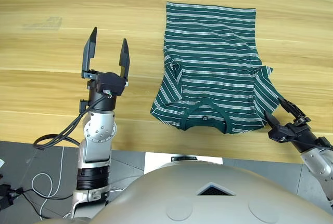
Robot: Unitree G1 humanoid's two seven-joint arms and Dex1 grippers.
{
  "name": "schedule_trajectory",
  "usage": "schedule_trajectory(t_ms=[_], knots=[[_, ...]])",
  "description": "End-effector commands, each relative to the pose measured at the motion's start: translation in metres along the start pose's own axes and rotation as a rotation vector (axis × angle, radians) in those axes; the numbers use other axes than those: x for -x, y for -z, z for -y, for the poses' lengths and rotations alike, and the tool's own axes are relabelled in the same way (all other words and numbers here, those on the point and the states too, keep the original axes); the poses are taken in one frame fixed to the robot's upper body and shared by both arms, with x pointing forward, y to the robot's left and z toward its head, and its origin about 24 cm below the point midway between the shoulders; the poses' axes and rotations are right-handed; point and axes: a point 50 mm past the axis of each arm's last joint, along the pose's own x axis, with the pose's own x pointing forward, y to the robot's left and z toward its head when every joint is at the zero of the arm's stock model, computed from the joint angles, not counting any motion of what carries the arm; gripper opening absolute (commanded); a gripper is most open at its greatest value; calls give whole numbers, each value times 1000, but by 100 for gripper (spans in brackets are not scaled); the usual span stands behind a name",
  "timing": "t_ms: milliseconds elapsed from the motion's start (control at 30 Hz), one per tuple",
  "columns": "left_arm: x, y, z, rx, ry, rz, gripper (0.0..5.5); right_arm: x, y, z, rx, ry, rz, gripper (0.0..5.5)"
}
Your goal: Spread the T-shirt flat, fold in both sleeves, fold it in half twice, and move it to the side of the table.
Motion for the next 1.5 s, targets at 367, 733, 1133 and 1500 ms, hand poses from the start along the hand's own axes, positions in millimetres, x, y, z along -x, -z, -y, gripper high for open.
schedule_trajectory(t_ms=[367, 733, 1133, 1500], knots=[[5, 6, 3, -11, 19, -44, 293, 24, 34, 25, 1, -162, -41, 321], [8, -4, -2, -25, 6, -25, 293, -13, 28, 12, -22, -158, 27, 321], [19, -5, 2, -13, -13, -55, 293, -37, 50, 34, 10, -79, -15, 321], [22, -2, 8, 5, -20, -71, 296, -38, 50, 33, 19, -112, 4, 241]])
